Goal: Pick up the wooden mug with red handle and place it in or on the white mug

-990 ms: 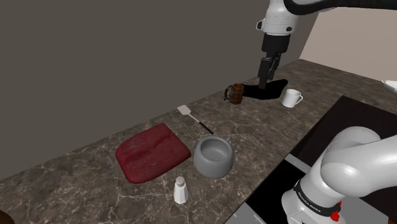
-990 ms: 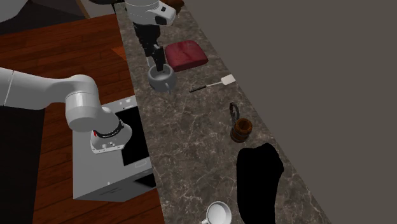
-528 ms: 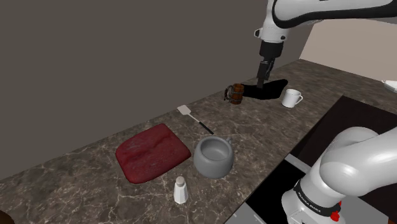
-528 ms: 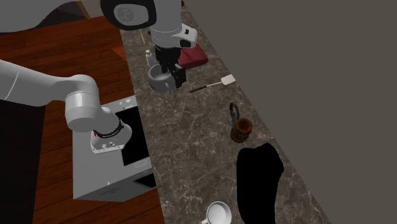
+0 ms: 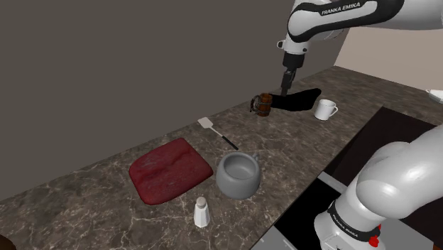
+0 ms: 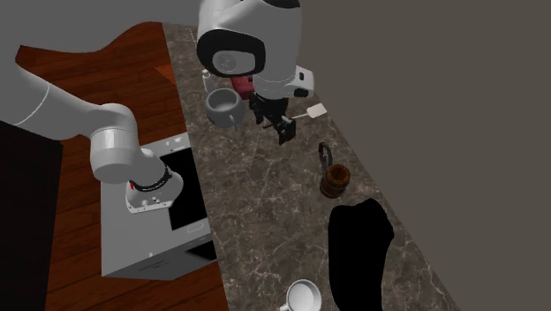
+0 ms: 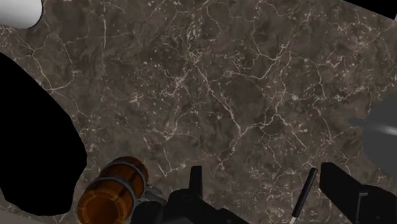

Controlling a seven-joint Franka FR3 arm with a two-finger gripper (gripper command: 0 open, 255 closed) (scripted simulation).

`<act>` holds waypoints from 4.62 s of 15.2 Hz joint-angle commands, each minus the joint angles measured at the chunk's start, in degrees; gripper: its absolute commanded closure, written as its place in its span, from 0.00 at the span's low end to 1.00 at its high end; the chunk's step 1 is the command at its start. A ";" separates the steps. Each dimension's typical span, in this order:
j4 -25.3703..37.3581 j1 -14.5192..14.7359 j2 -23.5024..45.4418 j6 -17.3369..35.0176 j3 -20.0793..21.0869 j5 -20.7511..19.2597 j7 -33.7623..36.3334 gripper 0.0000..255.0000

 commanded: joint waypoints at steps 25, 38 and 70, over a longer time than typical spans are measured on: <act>29.10 -7.36 42.88 12.32 -6.52 16.94 -29.67 0.00; 29.10 -7.36 42.88 12.31 -6.52 16.93 -29.66 1.00; 44.69 -7.75 39.02 -6.75 -7.60 14.74 -27.77 1.00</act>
